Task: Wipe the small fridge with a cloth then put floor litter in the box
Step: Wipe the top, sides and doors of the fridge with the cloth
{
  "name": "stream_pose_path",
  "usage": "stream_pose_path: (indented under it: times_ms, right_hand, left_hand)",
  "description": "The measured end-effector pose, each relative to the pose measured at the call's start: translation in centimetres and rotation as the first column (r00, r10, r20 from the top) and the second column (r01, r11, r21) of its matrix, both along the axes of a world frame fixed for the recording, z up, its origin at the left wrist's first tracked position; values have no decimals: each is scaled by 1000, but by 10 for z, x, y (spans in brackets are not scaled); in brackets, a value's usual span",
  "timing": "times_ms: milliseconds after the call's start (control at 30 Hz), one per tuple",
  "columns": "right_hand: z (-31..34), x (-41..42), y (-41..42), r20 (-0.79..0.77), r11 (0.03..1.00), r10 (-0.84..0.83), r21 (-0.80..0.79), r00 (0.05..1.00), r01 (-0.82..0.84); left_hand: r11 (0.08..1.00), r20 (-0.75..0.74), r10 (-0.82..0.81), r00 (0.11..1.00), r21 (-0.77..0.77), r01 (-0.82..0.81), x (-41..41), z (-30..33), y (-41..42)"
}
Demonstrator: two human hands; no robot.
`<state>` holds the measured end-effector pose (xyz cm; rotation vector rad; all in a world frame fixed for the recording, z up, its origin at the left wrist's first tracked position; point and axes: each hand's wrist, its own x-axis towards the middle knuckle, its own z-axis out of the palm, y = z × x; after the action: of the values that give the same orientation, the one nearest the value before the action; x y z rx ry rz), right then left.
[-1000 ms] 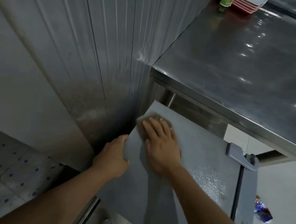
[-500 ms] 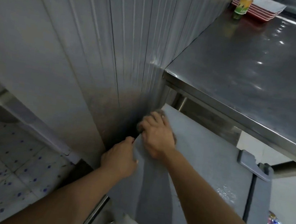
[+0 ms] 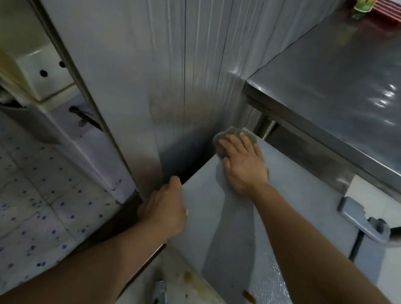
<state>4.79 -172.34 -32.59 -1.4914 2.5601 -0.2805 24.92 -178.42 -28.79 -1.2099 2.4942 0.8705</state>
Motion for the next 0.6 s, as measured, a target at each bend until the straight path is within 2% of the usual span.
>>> stream_pose_path:
  times_ms: [200, 300, 367, 433, 500, 600]
  right_hand:
    - [3, 81, 63, -20, 973, 227, 51, 974, -226]
    - [0, 88, 94, -1, 934, 350, 82, 937, -349]
    - [0, 61, 100, 4, 962, 265, 57, 964, -265]
    - [4, 24, 103, 9, 998, 21, 64, 1000, -22]
    - [7, 0, 109, -3, 982, -152, 117, 988, 151]
    - [10, 23, 122, 7, 984, -156, 86, 988, 155]
  left_hand:
    - [998, 43, 9, 999, -68, -6, -2, 12, 12]
    - [996, 65, 16, 998, -88, -10, -3, 12, 14]
    - [995, 73, 23, 997, -95, -16, -1, 10, 14]
    - [994, 59, 47, 997, -101, -41, 0, 6, 15]
    - [990, 32, 70, 997, -121, -66, 2, 2, 21]
    - [981, 12, 38, 999, -191, -35, 3, 0, 35]
